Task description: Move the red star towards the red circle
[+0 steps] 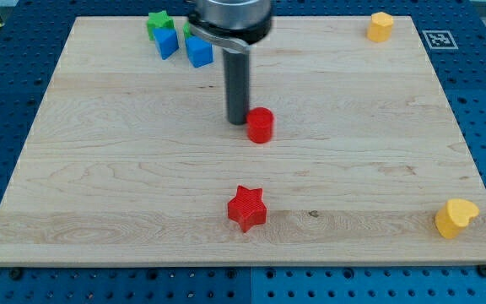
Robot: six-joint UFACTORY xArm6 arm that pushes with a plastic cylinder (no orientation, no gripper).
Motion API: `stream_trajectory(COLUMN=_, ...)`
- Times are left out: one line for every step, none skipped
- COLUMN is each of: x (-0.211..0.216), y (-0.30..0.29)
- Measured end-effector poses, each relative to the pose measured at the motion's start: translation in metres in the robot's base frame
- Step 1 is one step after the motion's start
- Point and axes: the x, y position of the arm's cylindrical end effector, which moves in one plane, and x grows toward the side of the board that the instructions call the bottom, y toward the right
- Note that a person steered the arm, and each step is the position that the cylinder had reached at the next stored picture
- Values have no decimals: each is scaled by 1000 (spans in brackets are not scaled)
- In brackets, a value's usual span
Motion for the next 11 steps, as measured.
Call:
stream_trajectory(x=13, y=43)
stream_trajectory(x=31, y=53)
stream_trajectory(x=53, y=21)
stream_trajectory(x=85, y=-29)
stream_trajectory(x=122, y=-67)
stream_trajectory(x=174, y=-44)
stream_trajectory(x=177, y=-40)
stream_trajectory(x=169, y=-34)
stream_trajectory(x=156, y=-10)
stream_trajectory(x=156, y=39)
stream_trajectory(x=152, y=59)
